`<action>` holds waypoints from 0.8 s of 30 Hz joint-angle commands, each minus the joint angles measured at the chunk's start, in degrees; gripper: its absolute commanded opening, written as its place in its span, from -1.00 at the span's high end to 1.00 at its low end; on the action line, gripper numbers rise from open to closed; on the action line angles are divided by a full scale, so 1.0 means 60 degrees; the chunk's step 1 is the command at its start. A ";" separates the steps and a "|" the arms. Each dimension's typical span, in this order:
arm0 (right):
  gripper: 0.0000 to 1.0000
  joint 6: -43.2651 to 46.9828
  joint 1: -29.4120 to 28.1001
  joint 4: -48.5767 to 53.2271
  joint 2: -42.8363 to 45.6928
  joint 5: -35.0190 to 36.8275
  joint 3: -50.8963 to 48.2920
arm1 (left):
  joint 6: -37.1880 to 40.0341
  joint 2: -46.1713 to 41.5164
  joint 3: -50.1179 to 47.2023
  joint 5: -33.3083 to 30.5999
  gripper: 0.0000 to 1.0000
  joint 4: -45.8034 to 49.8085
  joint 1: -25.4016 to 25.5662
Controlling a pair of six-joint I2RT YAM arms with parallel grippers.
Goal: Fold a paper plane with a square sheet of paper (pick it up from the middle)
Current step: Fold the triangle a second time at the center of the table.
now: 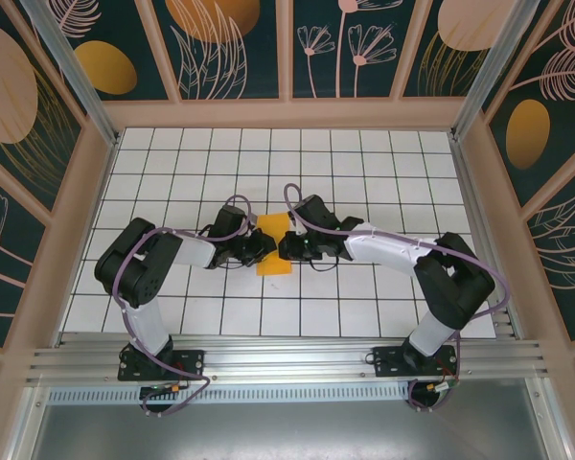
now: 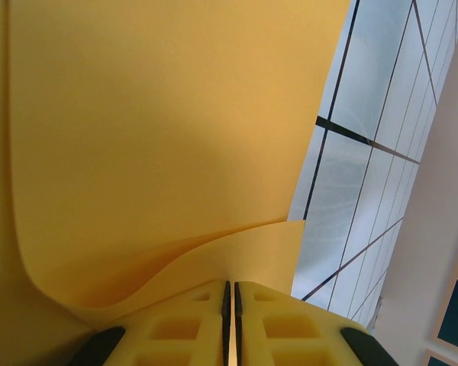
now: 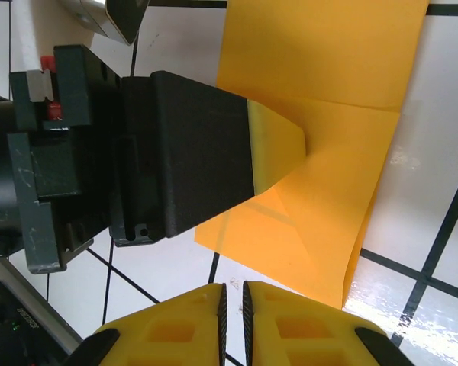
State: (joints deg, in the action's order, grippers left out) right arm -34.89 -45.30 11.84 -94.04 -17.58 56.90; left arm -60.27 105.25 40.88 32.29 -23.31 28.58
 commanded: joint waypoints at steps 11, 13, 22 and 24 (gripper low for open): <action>0.76 0.0025 0.0324 -0.0562 -0.0709 -0.0276 0.0165 | 0.0341 0.0208 -0.0175 -0.1240 0.73 0.1658 -0.0090; 0.78 0.0093 0.0329 -0.0537 -0.0919 -0.0392 0.0262 | 0.0348 0.0227 -0.0149 -0.1244 0.73 0.1701 -0.0090; 0.80 0.0336 0.0357 -0.0434 -0.1548 -0.0491 0.0323 | 0.0304 0.0227 -0.0061 -0.1298 0.73 0.1790 -0.0090; 0.80 0.0394 0.0357 -0.0406 -0.1665 -0.0555 0.0398 | 0.0304 0.0199 -0.0061 -0.1326 0.73 0.1815 -0.0090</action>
State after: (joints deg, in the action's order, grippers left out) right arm -34.24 -43.48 9.28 -102.78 -19.64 57.39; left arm -60.05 104.99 41.82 31.40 -20.80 28.64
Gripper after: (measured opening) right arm 0.101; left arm 0.136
